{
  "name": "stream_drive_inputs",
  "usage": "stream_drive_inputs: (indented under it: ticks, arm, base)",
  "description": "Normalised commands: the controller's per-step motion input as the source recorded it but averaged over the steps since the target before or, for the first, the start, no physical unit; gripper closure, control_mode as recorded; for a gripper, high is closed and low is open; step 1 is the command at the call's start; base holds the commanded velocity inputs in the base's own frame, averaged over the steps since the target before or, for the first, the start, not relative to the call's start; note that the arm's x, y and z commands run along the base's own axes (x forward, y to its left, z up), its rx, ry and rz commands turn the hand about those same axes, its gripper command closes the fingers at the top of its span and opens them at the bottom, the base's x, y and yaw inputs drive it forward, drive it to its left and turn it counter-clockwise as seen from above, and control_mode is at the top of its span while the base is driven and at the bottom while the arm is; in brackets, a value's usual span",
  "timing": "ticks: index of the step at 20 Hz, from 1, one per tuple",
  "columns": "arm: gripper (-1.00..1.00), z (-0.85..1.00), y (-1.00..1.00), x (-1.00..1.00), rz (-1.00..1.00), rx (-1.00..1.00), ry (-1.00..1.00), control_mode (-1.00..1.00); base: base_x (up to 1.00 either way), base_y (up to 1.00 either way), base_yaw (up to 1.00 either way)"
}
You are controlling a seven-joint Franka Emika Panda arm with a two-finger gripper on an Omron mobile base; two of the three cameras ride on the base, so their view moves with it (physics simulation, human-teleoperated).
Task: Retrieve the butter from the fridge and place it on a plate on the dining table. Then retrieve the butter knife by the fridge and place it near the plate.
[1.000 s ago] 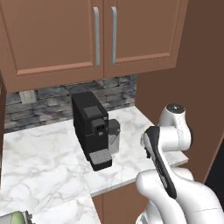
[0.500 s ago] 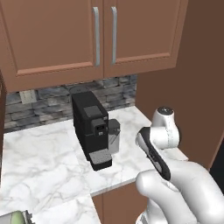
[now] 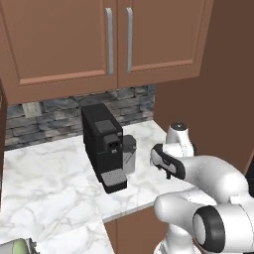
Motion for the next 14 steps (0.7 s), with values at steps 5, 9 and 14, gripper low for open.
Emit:
stream_drive_inputs:
  ticks: [5, 9, 14]
  arm:
    - [-1.0, -0.6, 0.0, 0.04, -0.01, 0.0, 0.0, -1.0]
    - [-1.0, -0.64, 0.0, 0.1, -0.01, 0.0, 0.0, -1.0]
    - [-1.0, -0.72, -0.07, 0.05, -0.02, 0.0, 0.0, -1.0]
  base:
    - [0.0, 0.0, 0.0]
    - [0.0, 0.0, 0.0]
    - [0.0, 0.0, 0.0]
